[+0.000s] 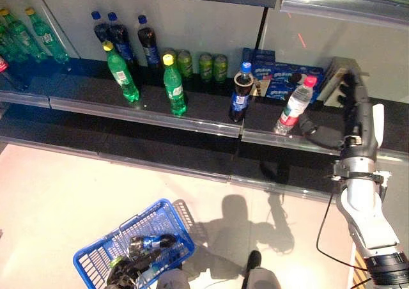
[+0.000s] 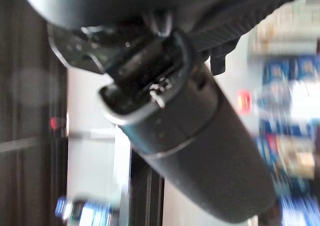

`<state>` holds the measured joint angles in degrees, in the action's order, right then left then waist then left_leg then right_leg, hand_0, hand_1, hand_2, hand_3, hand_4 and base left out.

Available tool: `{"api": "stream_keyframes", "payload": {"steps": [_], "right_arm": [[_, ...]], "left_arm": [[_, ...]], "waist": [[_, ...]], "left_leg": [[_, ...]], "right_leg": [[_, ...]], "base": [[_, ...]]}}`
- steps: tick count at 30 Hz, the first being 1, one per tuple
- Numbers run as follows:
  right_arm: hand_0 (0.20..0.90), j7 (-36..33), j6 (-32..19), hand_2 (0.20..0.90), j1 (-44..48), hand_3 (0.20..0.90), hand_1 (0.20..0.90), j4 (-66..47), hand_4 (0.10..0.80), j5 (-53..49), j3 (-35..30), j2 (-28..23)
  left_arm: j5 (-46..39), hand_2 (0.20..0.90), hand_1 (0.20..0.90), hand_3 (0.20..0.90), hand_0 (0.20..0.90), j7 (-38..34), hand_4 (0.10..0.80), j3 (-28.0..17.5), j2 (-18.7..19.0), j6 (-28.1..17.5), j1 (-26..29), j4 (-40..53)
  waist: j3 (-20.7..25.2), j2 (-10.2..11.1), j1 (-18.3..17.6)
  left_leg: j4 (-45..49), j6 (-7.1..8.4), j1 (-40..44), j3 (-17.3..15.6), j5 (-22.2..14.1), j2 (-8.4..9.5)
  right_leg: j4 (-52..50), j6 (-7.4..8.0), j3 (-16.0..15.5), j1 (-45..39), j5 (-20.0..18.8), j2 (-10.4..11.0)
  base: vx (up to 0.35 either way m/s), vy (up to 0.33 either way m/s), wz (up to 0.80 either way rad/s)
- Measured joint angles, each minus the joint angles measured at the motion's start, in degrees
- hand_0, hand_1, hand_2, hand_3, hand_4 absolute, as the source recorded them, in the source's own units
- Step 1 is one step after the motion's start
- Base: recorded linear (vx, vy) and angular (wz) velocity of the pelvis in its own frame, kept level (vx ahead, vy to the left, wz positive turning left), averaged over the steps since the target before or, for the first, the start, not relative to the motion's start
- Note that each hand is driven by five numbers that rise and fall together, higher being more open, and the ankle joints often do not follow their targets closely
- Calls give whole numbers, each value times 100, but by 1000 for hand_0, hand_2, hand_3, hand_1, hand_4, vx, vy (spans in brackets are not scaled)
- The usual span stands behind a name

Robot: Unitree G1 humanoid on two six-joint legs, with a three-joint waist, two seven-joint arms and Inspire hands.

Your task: Pick up the drink and place into the basket.

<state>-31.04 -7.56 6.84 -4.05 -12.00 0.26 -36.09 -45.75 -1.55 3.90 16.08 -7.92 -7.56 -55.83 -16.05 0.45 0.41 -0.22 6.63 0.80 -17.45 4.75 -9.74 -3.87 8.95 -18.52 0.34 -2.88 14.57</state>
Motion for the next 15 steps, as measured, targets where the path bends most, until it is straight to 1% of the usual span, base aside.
{"api": "stream_keyframes", "payload": {"steps": [2, 3, 5, 8, 9, 10, 13, 15], "right_arm": [[900, -275, 28, 900, 101, 900, 900, 145, 800, -48, -2, 6], [900, -488, 84, 900, 245, 900, 900, 311, 800, -81, -22, 7], [900, -612, 170, 900, 401, 900, 900, 423, 800, -145, -15, 10], [900, -753, 248, 900, 646, 900, 900, 428, 800, -166, 7, 13], [900, -789, 249, 900, 759, 900, 900, 428, 800, -166, 18, 15], [900, -829, 255, 900, 1017, 900, 900, 439, 800, -167, 17, 20], [900, -889, 273, 900, 1360, 900, 900, 555, 800, -170, 57, 36], [900, -994, 279, 900, 1538, 900, 900, 571, 800, -189, 173, 36]], "left_arm": [[-2, 300, 300, 200, 300, 0, 100, 2, 8, 2, 42, 0], [-15, 300, 300, 200, 300, 5, 100, 13, -3, 9, 140, 1], [-82, 300, 300, 200, 300, 20, 100, 42, -28, 14, 259, 5], [-276, 300, 300, 200, 300, 70, 100, 133, -56, -17, 496, 61], [-298, 300, 300, 200, 300, 76, 100, 175, -40, -60, 558, 120], [-400, 300, 300, 200, 300, 79, 100, 177, 1, -107, 730, 247], [-509, 300, 300, 200, 300, 77, 100, 193, 16, -129, 1033, 303], [-521, 300, 300, 200, 300, 77, 100, 195, 33, -220, 1179, 360]], "waist": [[-22, -36, -4], [-70, -97, 4], [-217, -191, 57], [-616, -330, 98], [-734, -342, 99], [-974, -375, 110], [-1268, -441, 137], [-1413, -478, 230]], "left_leg": [[261, -23, -212, 56, -85, 5], [498, -55, -444, 88, -157, 2], [748, -79, -627, 100, -235, 16], [1080, -141, -882, 107, -351, 10], [1178, -146, -1000, 111, -379, 3], [1412, -169, -1265, 126, -396, -6], [1617, -183, -1580, 174, -405, -15], [1693, -185, -1771, 195, -405, -17]], "right_leg": [[-244, -7, -2, 189, 87, 72], [-495, -17, 2, 419, 149, 156], [-711, -28, 11, 594, 190, 234], [-1058, -86, 17, 861, 298, 357], [-1177, -100, 28, 1002, 325, 399], [-1420, -144, 45, 1280, 341, 452], [-1601, -188, 106, 1600, 340, 484], [-1667, -192, 178, 1840, 334, 482]], "base": [[-69, 31, 7], [-86, 53, 6], [-59, 40, 0], [-95, 27, 0], [-96, 2, -2], [-81, -1, -3], [-85, -4, -3], [-76, -28, -11]]}}
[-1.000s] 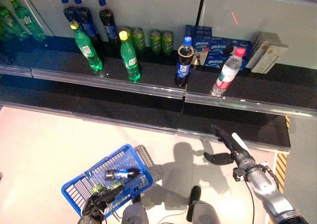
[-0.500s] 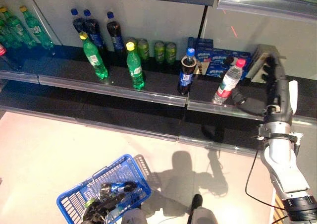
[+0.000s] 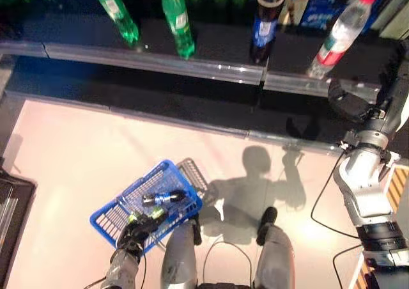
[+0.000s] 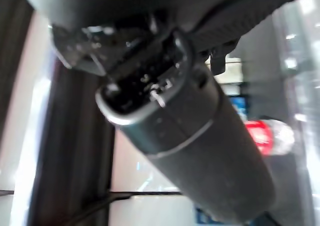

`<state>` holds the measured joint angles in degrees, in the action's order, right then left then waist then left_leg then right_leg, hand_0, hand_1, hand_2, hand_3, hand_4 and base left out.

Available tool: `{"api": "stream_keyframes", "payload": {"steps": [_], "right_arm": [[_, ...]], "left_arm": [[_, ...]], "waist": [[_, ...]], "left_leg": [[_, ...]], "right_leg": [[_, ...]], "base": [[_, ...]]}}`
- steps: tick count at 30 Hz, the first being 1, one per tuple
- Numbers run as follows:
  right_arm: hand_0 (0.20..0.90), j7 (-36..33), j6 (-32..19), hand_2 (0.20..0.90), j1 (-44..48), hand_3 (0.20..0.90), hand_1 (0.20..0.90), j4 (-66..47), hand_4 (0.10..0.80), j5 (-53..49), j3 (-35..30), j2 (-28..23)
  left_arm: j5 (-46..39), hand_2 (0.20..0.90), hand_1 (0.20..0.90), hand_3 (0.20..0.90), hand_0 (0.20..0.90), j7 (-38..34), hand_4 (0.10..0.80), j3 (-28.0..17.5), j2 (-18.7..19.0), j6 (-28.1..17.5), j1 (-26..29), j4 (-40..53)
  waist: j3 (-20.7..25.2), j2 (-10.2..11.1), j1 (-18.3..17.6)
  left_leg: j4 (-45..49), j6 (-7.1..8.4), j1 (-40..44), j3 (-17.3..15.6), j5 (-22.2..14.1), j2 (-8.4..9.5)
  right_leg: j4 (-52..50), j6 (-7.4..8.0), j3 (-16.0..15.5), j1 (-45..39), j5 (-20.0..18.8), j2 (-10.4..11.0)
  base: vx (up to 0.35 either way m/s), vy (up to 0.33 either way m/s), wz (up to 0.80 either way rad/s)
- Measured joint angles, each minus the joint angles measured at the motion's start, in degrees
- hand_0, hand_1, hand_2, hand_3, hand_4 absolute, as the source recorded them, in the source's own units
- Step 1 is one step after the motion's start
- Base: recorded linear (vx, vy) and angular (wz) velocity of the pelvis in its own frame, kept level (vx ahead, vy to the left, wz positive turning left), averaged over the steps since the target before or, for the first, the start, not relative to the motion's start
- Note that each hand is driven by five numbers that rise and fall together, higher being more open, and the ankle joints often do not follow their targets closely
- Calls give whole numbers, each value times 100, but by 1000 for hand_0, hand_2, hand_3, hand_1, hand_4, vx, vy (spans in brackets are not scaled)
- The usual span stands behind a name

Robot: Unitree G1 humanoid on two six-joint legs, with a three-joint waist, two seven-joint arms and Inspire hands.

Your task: Pick up the drink and place into the basket.

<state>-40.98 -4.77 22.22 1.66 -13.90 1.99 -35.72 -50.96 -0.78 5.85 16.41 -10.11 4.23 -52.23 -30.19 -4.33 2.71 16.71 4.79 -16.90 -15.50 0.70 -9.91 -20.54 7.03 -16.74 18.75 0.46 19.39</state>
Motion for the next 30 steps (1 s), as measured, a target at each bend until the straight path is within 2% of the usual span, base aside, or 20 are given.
{"api": "stream_keyframes", "payload": {"steps": [4, 10, 15, 23, 30], "right_arm": [[900, -205, 20, 900, 461, 900, 900, 280, 800, -2, 198, 20], [900, -360, 110, 900, 1214, 900, 900, 485, 800, -59, 232, -10], [900, -412, 118, 900, 2035, 900, 900, 997, 800, -552, 288, -39], [900, -496, 128, 900, 2684, 900, 900, 2159, 800, -1442, 352, -69], [900, -484, 162, 900, 2744, 900, 900, 2426, 800, -2045, 402, -82]], "left_arm": [[-18, 300, 300, 200, 300, 1, 100, 32, 40, -41, 82, 165], [-202, 300, 300, 200, 300, 17, 100, 275, 171, -98, 101, 248], [-239, 300, 300, 200, 300, 42, 100, 430, 222, -87, 162, 303], [-250, 300, 300, 200, 300, 42, 100, 492, 266, -20, 249, 353], [-309, 300, 300, 200, 300, 49, 100, 492, 266, -5, 263, 377]], "waist": [[-71, -22, 60], [-75, -28, 135], [-77, -37, 208], [-76, -49, 308], [-79, -58, 397]], "left_leg": [[87, -15, -262, 19, 25, -14], [57, -5, -360, -15, 20, 3], [31, -1, -366, -94, 1, 10], [27, 1, -374, -95, -5, 11], [23, 0, -440, -91, -5, 17]], "right_leg": [[-89, -44, 19, 260, -28, -8], [-82, -2, 59, 404, -34, -6], [-103, 3, 158, 502, -36, -7], [-87, 4, 159, 517, -38, -8], [-85, 3, 157, 582, -39, -7]], "base": [[-20, -16, -2], [-1, 10, -2], [10, -6, -8], [0, 0, 0], [0, 0, 0]]}}
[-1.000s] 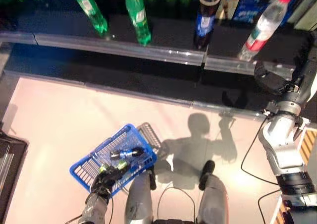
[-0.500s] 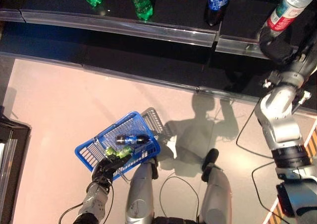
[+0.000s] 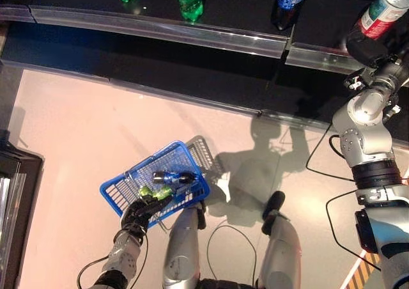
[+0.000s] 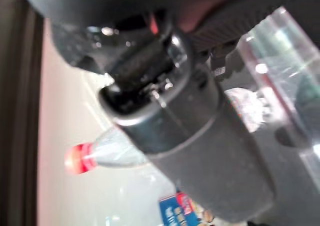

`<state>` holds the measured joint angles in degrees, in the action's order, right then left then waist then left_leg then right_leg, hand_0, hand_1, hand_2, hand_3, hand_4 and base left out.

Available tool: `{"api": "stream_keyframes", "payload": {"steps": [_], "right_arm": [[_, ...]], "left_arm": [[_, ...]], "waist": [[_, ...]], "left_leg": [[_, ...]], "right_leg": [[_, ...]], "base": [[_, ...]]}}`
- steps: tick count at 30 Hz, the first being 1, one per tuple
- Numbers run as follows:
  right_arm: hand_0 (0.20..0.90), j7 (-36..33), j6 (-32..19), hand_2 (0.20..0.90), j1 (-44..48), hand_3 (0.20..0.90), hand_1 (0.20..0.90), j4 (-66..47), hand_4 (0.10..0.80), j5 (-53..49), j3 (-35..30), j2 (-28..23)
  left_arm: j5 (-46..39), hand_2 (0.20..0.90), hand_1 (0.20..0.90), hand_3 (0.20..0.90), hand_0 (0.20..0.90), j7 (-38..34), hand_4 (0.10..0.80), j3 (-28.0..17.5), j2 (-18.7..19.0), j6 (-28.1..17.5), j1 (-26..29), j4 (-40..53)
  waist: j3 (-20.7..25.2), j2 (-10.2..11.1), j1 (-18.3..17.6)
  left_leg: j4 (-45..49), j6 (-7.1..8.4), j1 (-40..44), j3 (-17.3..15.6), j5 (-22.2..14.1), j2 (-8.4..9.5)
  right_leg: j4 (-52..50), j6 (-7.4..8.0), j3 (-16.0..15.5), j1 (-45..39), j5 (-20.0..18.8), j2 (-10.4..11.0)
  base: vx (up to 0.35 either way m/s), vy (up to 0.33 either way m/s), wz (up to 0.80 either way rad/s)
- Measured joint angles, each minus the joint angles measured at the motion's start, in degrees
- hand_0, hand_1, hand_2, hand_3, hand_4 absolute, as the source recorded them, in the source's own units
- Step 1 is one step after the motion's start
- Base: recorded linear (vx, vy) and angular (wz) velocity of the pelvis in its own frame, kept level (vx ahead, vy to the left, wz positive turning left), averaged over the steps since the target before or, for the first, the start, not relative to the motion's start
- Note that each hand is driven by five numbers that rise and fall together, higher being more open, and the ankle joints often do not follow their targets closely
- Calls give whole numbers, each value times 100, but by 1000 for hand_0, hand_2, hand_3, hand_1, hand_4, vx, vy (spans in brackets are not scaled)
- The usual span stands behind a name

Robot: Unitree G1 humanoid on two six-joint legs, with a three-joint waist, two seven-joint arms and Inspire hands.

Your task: Pick up the drink and place into the basket.

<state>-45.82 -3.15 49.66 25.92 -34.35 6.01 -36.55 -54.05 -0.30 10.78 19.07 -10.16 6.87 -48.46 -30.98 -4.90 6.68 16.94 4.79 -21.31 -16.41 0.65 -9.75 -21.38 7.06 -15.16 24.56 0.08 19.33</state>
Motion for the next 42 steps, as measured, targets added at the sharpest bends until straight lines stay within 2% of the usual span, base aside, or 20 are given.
{"api": "stream_keyframes", "payload": {"steps": [9, 13, 16, 30, 32, 33, 42], "right_arm": [[900, 185, -4, 900, 590, 900, 900, 676, 800, -359, 117, -31], [900, 224, -16, 900, 837, 900, 900, 886, 800, -404, 122, -223], [900, 225, -22, 900, 992, 900, 900, 933, 800, -407, 133, -293], [900, 160, -9, 900, 1582, 900, 900, 1203, 800, -388, 591, -578], [392, 52, -9, 392, 1601, 307, 392, 1202, 207, -376, 617, -621], [300, 21, -9, 300, 1602, 200, 300, 1203, 100, -368, 616, -624], [300, -262, 4, 300, 1685, 200, 300, 1182, 100, -161, 800, -641]], "left_arm": [[-132, 300, 300, 200, 300, 41, 100, 6, 11, -2, 7, 13], [-145, 300, 300, 200, 300, 107, 100, 118, 86, -2, 8, 145], [-176, 300, 300, 200, 300, 116, 100, 184, 188, 1, 10, 184], [-319, 300, 300, 200, 300, 204, 100, 237, 220, 24, 8, 436], [-322, 300, 300, 200, 300, 207, 100, 281, 221, 23, 8, 472], [-325, 300, 300, 200, 300, 207, 100, 287, 221, 22, 8, 476], [-366, 300, 300, 200, 300, 208, 100, 345, 232, 14, 17, 528]], "waist": [[2, -15, 26], [1, -39, 104], [1, -41, 114], [1, -126, 142], [0, -129, 176], [0, -129, 178], [-1, -147, 232]], "left_leg": [[12, 0, -99, 6, 1, 8], [36, -14, -288, 22, 13, 26], [40, -16, -351, 22, 13, 37], [22, -16, -576, 58, 19, 60], [-1, -11, -581, 135, 22, 87], [-5, -10, -581, 139, 22, 91], [-96, 12, -613, 135, 50, 115]], "right_leg": [[-29, 0, 1, 100, 1, 17], [-73, 0, 1, 286, 0, 40], [-82, 0, 1, 361, 0, 53], [-67, -25, -14, 639, -56, 65], [-62, -22, 1, 657, -62, 65], [-60, -21, 1, 657, -63, 65], [-19, -16, -6, 713, -85, 68]], "base": [[4, 0, 0], [5, 2, 1], [7, 2, 1], [20, -1, -2], [-9, -18, -4], [0, 0, 0], [-49, 12, 0]]}}
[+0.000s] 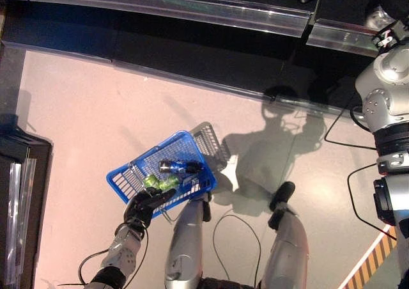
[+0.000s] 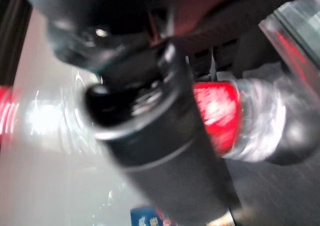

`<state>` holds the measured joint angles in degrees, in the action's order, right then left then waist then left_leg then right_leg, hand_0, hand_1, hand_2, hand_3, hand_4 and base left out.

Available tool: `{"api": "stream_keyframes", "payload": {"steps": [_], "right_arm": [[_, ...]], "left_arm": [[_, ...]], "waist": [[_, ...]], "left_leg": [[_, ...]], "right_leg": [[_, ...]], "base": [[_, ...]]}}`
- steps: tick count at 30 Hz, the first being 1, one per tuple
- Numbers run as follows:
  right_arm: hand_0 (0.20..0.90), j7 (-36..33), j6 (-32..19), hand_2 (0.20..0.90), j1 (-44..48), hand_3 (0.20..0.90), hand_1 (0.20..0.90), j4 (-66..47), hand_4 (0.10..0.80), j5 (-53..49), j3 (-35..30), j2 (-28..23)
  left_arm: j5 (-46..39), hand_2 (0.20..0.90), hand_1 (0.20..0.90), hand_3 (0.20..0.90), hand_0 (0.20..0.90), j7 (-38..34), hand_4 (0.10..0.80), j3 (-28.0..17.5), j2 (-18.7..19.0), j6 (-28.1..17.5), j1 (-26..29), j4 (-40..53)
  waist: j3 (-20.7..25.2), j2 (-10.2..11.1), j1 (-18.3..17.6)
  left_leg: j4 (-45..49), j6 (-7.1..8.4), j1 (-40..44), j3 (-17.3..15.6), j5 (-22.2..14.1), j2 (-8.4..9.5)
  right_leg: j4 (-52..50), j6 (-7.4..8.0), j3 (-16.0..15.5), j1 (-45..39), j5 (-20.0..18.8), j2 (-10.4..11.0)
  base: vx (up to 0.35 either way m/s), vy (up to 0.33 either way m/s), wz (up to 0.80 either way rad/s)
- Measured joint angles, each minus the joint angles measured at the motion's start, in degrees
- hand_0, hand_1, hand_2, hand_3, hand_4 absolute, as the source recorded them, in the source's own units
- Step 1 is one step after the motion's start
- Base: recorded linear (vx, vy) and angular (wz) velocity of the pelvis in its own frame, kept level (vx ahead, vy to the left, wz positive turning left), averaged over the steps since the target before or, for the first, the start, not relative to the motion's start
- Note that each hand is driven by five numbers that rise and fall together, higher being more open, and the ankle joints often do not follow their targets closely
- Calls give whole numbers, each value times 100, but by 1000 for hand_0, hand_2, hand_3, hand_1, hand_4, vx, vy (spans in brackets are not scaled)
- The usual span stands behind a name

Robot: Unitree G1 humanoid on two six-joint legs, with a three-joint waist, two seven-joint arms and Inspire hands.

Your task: Pick up the drink and place into the basket.

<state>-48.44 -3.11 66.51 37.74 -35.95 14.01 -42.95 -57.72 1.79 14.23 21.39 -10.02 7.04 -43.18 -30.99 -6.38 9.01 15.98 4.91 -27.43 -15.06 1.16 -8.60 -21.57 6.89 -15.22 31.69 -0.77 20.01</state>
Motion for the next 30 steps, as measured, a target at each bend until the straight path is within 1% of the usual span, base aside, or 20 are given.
{"api": "stream_keyframes", "payload": {"steps": [9, 17, 22, 24, 25, 27, 29, 30], "right_arm": [[300, 49, 7, 300, 36, 200, 300, 148, 100, -11, 10, -9], [300, 546, 55, 300, 5, 200, 300, 354, 100, -19, 101, -5], [300, 749, 54, 300, -129, 200, 300, 315, 100, -16, 59, -6], [300, 812, 66, 300, -528, 200, 300, -22, 100, -16, -121, 1], [300, 837, 66, 300, -814, 200, 300, -339, 100, 2, -185, -1], [300, 850, 67, 300, -1129, 200, 300, -732, 100, 35, -236, 4], [300, 1015, 153, 300, -1793, 200, 300, -1415, 100, 234, -448, 19], [300, 1114, 218, 300, -2220, 200, 300, -1866, 100, 352, -508, 21]], "left_arm": [[-13, 300, 300, 200, 300, 19, 100, 32, 5, 7, -2, 15], [-13, 300, 300, 200, 300, 147, 100, 62, -10, 35, -14, -73], [-11, 300, 300, 200, 300, 149, 100, 68, -14, 34, -18, -84], [-16, 300, 300, 200, 300, 150, 100, 55, -17, 34, -55, -95], [-97, 300, 300, 200, 300, 159, 100, 50, -21, 33, -92, -112], [-239, 300, 300, 200, 300, 167, 100, 32, -28, 33, -129, -112], [-461, 300, 300, 200, 300, 207, 100, -110, -129, 35, -211, -112], [-511, 300, 300, 200, 300, 216, 100, -266, -211, 38, -295, -113]], "waist": [[1, -3, 11], [1, -2, -8], [1, -1, -59], [1, -1, -112], [2, 1, -148], [2, 1, -181], [0, 3, -254], [-1, 7, -298]], "left_leg": [[-69, -7, 47, 27, 21, 33], [-9, -15, 251, 44, 31, 50], [129, -36, 276, 100, 42, 62], [170, -47, 332, 139, 46, 72], [214, -54, 360, 156, 41, 77], [221, -90, 393, 140, 16, 88], [240, -94, 485, 154, 13, 89], [232, -109, 572, 152, -3, 90]], "right_leg": [[78, 13, -11, -67, -35, 4], [-33, 10, -22, -266, -38, 43], [-139, -20, -73, -360, -16, 89], [-187, -52, -144, -470, 20, 130], [-216, -38, -151, -506, 12, 149], [-219, -69, -126, -519, 33, 158], [-222, -64, -127, -645, 44, 156], [-208, -55, -132, -734, 55, 159]], "base": [[-64, 3, 1], [-82, 20, 2], [-55, 22, 7], [-76, 33, 13], [-29, 43, 6], [-29, 46, -2], [-19, 46, 4], [-5, 44, 2]]}}
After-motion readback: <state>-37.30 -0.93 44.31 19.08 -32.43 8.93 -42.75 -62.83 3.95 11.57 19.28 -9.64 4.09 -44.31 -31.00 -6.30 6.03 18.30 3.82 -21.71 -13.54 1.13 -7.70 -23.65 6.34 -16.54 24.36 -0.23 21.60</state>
